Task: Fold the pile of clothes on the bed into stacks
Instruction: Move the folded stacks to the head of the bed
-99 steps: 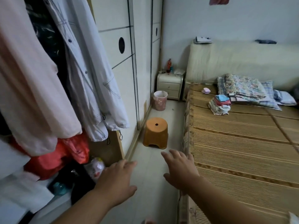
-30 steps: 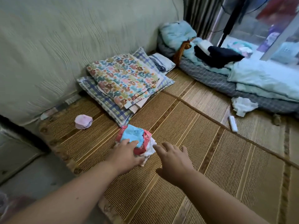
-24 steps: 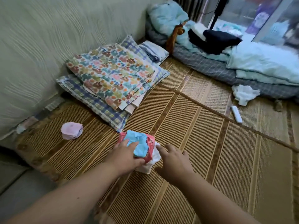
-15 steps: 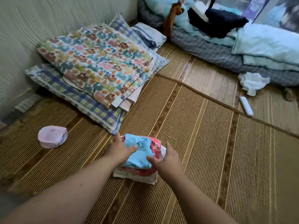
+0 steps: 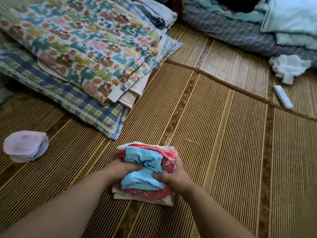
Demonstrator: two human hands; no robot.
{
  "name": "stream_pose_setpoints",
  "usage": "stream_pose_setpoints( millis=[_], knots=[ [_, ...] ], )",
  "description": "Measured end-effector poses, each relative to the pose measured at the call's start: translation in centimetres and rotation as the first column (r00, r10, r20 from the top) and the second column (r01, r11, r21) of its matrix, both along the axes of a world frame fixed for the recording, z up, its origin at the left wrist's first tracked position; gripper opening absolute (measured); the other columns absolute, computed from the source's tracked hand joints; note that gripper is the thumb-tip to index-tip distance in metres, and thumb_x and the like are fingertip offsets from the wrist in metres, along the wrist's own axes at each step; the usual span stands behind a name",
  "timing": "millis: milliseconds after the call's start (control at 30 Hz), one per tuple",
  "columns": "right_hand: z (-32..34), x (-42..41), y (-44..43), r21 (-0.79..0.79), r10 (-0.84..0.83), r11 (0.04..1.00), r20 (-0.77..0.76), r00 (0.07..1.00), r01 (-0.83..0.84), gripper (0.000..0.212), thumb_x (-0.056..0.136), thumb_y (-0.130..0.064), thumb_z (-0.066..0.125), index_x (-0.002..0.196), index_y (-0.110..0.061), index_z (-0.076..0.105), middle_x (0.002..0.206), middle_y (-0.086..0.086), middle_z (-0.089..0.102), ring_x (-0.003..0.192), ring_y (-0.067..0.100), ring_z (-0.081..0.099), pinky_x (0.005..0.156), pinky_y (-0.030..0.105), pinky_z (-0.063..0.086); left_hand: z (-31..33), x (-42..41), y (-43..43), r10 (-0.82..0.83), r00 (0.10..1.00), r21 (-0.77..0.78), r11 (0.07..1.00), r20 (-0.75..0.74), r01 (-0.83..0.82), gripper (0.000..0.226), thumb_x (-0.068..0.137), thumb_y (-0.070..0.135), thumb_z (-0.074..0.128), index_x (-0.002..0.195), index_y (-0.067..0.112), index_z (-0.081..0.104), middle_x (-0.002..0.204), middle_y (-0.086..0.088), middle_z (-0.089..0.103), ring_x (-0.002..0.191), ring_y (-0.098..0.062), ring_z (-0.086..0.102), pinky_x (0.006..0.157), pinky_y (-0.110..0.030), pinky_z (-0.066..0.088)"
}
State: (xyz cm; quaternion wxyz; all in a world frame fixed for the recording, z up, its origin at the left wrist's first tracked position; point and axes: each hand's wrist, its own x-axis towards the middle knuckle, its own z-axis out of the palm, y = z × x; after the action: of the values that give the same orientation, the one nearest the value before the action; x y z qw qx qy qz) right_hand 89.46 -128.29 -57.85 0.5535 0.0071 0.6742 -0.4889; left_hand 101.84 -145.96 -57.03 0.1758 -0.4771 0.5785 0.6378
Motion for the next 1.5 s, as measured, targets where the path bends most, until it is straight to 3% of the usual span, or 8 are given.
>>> stream_pose_setpoints(
  millis=[100, 333, 500, 767, 1067, 1167, 1367, 1500],
  knots=[
    [-0.4, -0.1, -0.2, -0.051, -0.014, 0.999, 0.049, 0.999, 0.016, 0.094, 0.065, 0.001, 0.085, 0.135, -0.027, 0.028, 0.123, 0.019, 0.06, 0.103, 0.036, 0.067, 0.084, 0.057, 0.056, -0.6, 0.3, -0.2, 0.051, 0.997, 0.032, 0.998, -0.064, -0.049, 0.056, 0.069, 0.03, 0.085, 0.118, 0.03, 0.057, 0.112, -0.004, 0.07, 0.102, -0.024, 0.067, 0.097, -0.046, 0.05],
    [-0.4, -0.3, 0.0, -0.127, -0.024, 0.991, 0.114, 0.993, 0.039, 0.098, 0.07, 0.004, 0.08, 0.143, -0.02, 0.019, 0.129, 0.024, 0.056, 0.107, 0.04, 0.065, 0.088, 0.058, 0.053, -0.5, 0.1, -0.2, 0.102, 0.99, 0.191, 0.978, -0.098, -0.082, 0.062, 0.062, 0.031, 0.079, 0.121, 0.019, 0.063, 0.11, -0.012, 0.072, 0.101, -0.032, 0.069, 0.097, -0.05, 0.05],
    [-0.1, 0.5, 1.2, -0.204, -0.062, 0.974, 0.169, 0.984, 0.096, 0.086, 0.071, 0.001, 0.079, 0.135, -0.02, 0.026, 0.124, 0.023, 0.058, 0.101, 0.037, 0.068, 0.076, 0.046, 0.059, -0.7, 0.2, 0.6, 0.152, 0.981, 0.207, 0.97, -0.123, -0.124, 0.066, 0.062, 0.026, 0.079, 0.124, 0.016, 0.059, 0.106, -0.014, 0.073, 0.096, -0.033, 0.07, 0.089, -0.046, 0.054],
    [3.0, 0.0, 4.3, -0.208, -0.126, 0.966, 0.126, 0.984, 0.151, 0.093, 0.068, -0.004, 0.082, 0.141, -0.017, 0.027, 0.13, 0.027, 0.054, 0.108, 0.042, 0.064, 0.091, 0.061, 0.051, 2.4, -0.4, 4.5, 0.229, 0.944, 0.254, 0.953, -0.238, -0.167, 0.071, 0.064, 0.024, 0.077, 0.13, 0.018, 0.052, 0.112, -0.016, 0.07, 0.1, -0.036, 0.068, 0.091, -0.051, 0.053],
    [19.3, -2.4, 16.6, -0.26, -0.254, 0.936, -0.041, 0.966, 0.235, 0.093, 0.064, -0.012, 0.085, 0.139, -0.017, 0.031, 0.127, 0.024, 0.059, 0.108, 0.04, 0.065, 0.09, 0.057, 0.053, 18.1, -5.7, 14.3, 0.067, 0.902, 0.284, 0.957, -0.426, 0.063, 0.054, 0.062, 0.023, 0.08, 0.11, 0.035, 0.06, 0.1, -0.008, 0.075, 0.092, -0.03, 0.072, 0.077, -0.045, 0.058],
    [25.8, -2.3, 23.0, -0.24, -0.326, 0.923, -0.077, 0.942, 0.3, 0.101, 0.053, -0.017, 0.09, 0.135, -0.017, 0.03, 0.125, 0.023, 0.059, 0.104, 0.038, 0.067, 0.085, 0.05, 0.056, 23.5, -6.9, 20.1, -0.039, 0.891, 0.264, 0.949, -0.452, 0.175, 0.054, 0.067, 0.021, 0.076, 0.118, 0.024, 0.058, 0.097, -0.007, 0.075, 0.089, -0.027, 0.073, 0.066, -0.034, 0.059],
    [34.0, 0.5, 37.8, -0.296, -0.508, 0.841, -0.146, 0.849, 0.452, 0.083, 0.066, -0.012, 0.082, 0.135, -0.01, 0.038, 0.125, 0.023, 0.062, 0.111, 0.039, 0.063, 0.095, 0.056, 0.05, 32.1, -8.2, 33.6, -0.308, 0.819, 0.271, 0.837, -0.484, 0.475, 0.048, 0.074, 0.028, 0.076, 0.119, 0.02, 0.061, 0.11, -0.012, 0.072, 0.101, -0.031, 0.07, 0.082, -0.041, 0.057],
    [36.3, 3.3, 50.0, -0.333, -0.678, 0.721, -0.157, 0.718, 0.608, 0.068, 0.068, -0.01, 0.077, 0.128, -0.011, 0.046, 0.114, 0.015, 0.07, 0.103, 0.033, 0.068, 0.078, 0.039, 0.058, 35.8, -9.0, 45.9, -0.45, 0.71, 0.207, 0.747, -0.541, 0.632, 0.053, 0.073, 0.029, 0.079, 0.122, 0.018, 0.061, 0.113, -0.011, 0.071, 0.104, -0.03, 0.068, 0.089, -0.043, 0.055]
  ],
)
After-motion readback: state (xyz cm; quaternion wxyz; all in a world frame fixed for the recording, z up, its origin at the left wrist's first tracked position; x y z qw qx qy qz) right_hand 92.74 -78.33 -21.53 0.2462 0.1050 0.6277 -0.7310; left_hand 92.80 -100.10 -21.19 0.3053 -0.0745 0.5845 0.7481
